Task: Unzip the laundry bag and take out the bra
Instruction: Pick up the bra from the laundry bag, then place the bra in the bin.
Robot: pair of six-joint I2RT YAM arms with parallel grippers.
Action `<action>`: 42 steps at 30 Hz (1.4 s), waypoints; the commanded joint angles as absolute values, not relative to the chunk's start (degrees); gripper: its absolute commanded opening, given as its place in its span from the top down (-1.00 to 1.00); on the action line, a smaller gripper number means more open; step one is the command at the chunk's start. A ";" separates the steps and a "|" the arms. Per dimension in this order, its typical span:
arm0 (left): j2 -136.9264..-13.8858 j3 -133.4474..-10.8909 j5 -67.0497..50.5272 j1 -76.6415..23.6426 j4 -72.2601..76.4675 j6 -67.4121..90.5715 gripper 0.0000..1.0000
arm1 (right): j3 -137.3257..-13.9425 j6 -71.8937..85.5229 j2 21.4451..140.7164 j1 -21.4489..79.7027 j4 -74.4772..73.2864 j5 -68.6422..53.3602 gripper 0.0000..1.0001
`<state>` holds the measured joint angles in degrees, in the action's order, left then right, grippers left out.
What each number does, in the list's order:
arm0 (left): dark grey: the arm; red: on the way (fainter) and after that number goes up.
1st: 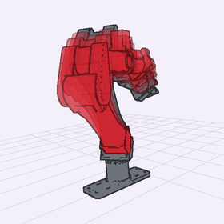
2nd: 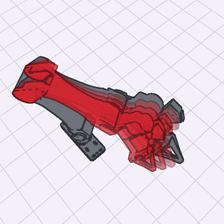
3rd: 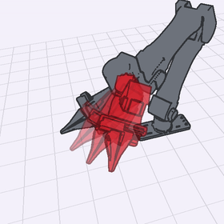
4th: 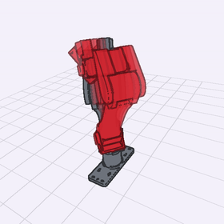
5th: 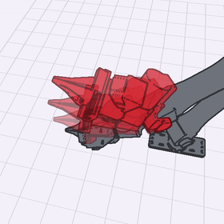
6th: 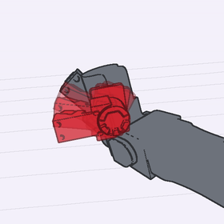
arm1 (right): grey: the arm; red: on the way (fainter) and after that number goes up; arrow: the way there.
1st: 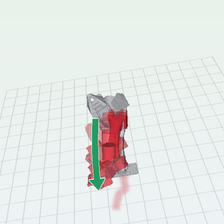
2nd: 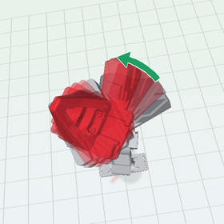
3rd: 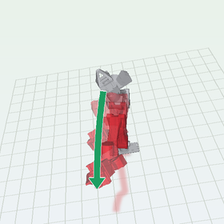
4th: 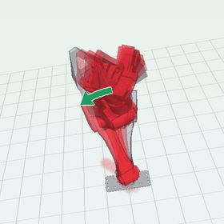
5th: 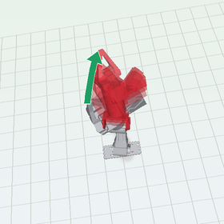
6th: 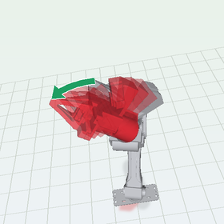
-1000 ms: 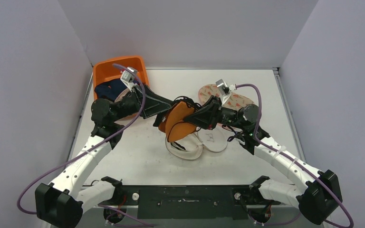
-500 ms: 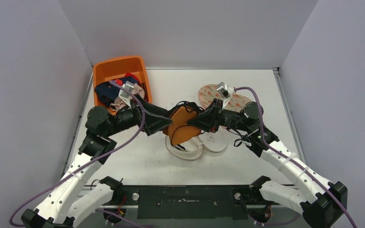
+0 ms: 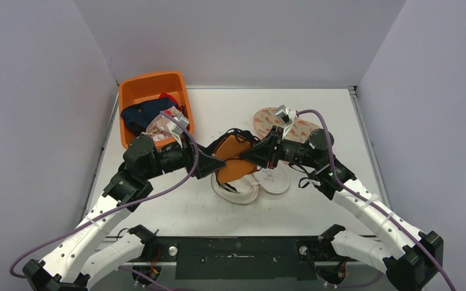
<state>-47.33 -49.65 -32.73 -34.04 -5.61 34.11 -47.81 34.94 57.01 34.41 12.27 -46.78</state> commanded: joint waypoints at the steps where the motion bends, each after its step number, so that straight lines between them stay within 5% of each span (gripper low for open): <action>1: -47.60 -49.71 -30.66 -34.19 -2.36 35.60 -0.06 | -50.56 34.15 57.14 33.90 14.43 -45.39 0.89; 5: -48.44 -49.34 -31.13 -34.36 1.64 38.11 0.43 | -50.49 33.91 57.22 33.91 13.88 -45.00 0.85; 6: -48.55 -49.39 -30.96 -34.37 1.71 38.27 0.58 | -50.64 33.78 57.19 33.89 13.56 -45.19 0.63; 8: -48.31 -49.31 -29.92 -34.37 2.07 38.68 0.79 | -51.60 32.66 56.94 33.93 11.74 -45.15 -0.26; 10: -47.53 -49.43 -28.48 -34.37 2.08 38.92 0.98 | -53.05 31.06 56.17 33.87 8.19 -44.52 -0.85; 11: -47.26 -49.64 -27.71 -34.37 1.83 38.98 1.00 | -53.99 29.78 55.55 33.96 5.71 -43.98 -0.98; 13: -46.67 -50.41 -25.07 -34.28 0.37 38.94 1.00 | -56.01 27.38 53.94 34.05 0.96 -43.36 -0.80; 20: -45.07 -54.54 -12.29 -31.86 -6.98 40.64 1.00 | -63.11 14.63 45.58 34.48 -19.19 -32.35 -0.79; 26: -49.90 -60.90 -4.74 -20.09 -13.81 43.43 1.00 | -46.63 23.33 31.03 34.48 -5.54 -17.17 -0.80; 33: -59.25 -58.60 -10.21 0.21 -2.01 53.27 1.00 | -33.48 30.45 27.78 34.54 -2.15 -5.78 -0.80; 42: -79.31 -64.47 -11.06 10.49 7.08 54.30 1.00 | -28.77 29.72 27.56 34.82 -3.22 -7.34 -0.82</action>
